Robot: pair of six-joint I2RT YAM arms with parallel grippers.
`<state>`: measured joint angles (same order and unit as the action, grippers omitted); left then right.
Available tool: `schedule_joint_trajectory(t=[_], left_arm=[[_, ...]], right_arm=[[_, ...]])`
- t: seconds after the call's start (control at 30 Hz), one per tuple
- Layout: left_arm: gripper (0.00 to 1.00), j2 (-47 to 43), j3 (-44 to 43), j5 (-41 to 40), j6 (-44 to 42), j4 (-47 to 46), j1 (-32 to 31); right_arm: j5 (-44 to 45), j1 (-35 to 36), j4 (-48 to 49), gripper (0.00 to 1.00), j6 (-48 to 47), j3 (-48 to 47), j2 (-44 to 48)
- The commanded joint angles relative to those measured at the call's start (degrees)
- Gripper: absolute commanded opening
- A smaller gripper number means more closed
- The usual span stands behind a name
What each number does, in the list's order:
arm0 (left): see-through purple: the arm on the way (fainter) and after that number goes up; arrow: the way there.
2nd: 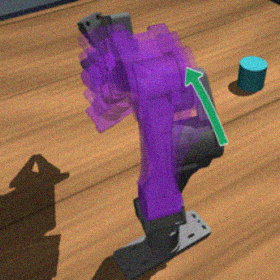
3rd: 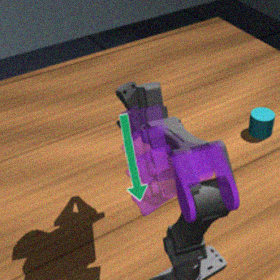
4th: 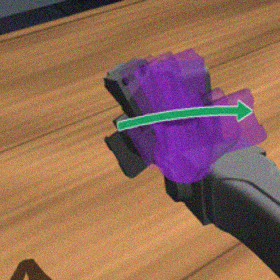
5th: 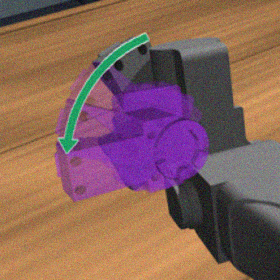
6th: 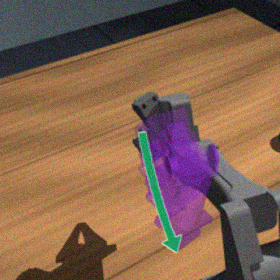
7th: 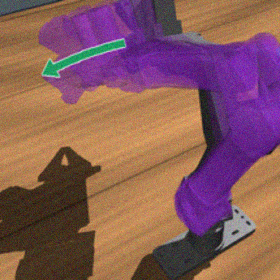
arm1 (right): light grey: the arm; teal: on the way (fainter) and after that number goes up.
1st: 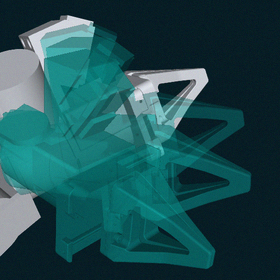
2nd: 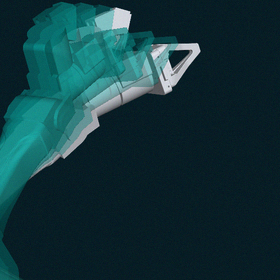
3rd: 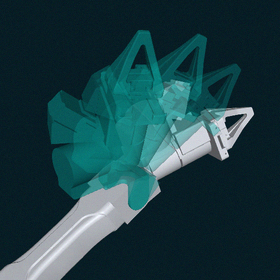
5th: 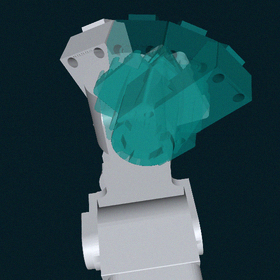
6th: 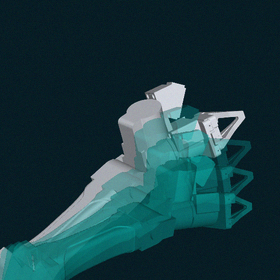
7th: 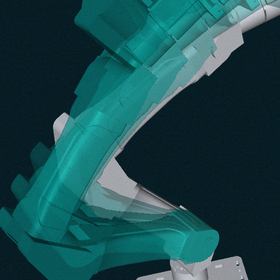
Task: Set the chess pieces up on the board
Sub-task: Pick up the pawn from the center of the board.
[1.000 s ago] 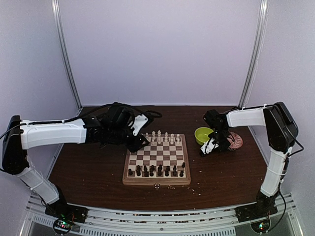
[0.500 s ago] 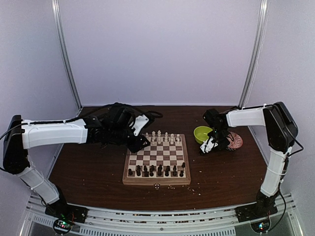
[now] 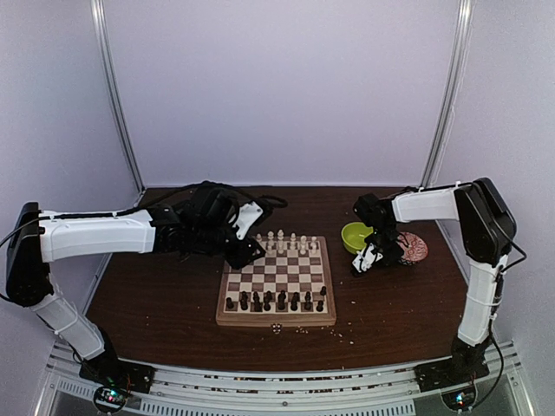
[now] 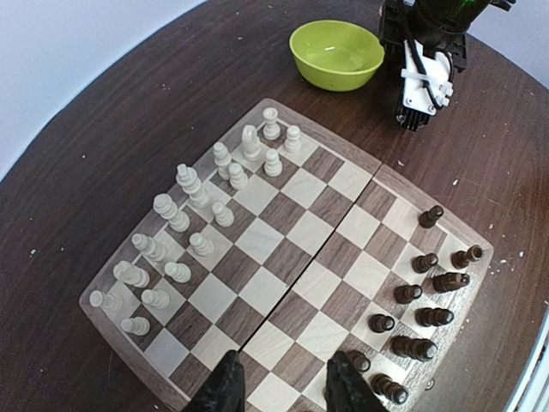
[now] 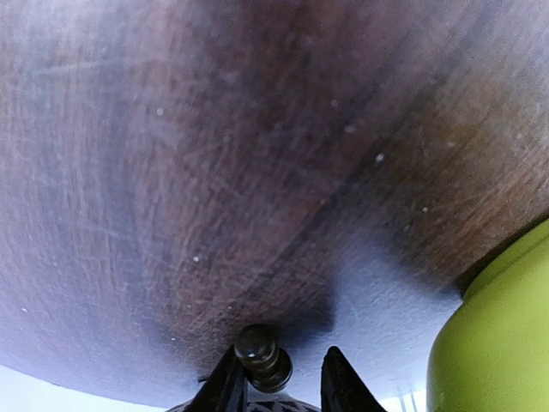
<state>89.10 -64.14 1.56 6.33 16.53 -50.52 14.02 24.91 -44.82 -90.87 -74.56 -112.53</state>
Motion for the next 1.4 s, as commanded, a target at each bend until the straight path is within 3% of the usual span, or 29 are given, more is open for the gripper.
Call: schedule_joint_trajectory(t=[0.0,0.5,0.67,0.8,0.97,1.2,1.37], left_arm=[[0.36,0.05,-0.93,0.72,0.44,-2.43,0.03],[0.36,-0.08,-0.26,0.75,0.17,-3.13,0.07],[0.36,-0.66,0.35,0.73,0.12,-3.97,0.07],[0.36,-0.44,0.56,0.47,0.27,-4.83,0.07],[0.36,-0.49,0.94,1.01,0.40,-6.23,0.12],[0.36,-1.24,4.22,8.79,4.81,-14.29,1.33],[0.36,-2.18,8.13,15.78,10.13,-23.32,3.93]], right_arm=[[2.09,-0.08,-3.31,0.32,1.56,-1.29,-1.41],[1.05,-0.23,-9.78,0.16,6.02,-4.77,-3.42],[-3.97,-0.23,-15.30,0.15,10.45,-8.42,-2.52],[-15.09,-0.07,-24.50,0.15,16.76,-15.87,-1.19],[-35.66,0.93,-30.59,0.16,28.22,-26.40,-0.48],[-61.62,3.20,-21.16,0.17,49.07,-32.37,-0.28],[-68.64,5.94,-8.95,0.17,60.03,-28.09,2.08]])
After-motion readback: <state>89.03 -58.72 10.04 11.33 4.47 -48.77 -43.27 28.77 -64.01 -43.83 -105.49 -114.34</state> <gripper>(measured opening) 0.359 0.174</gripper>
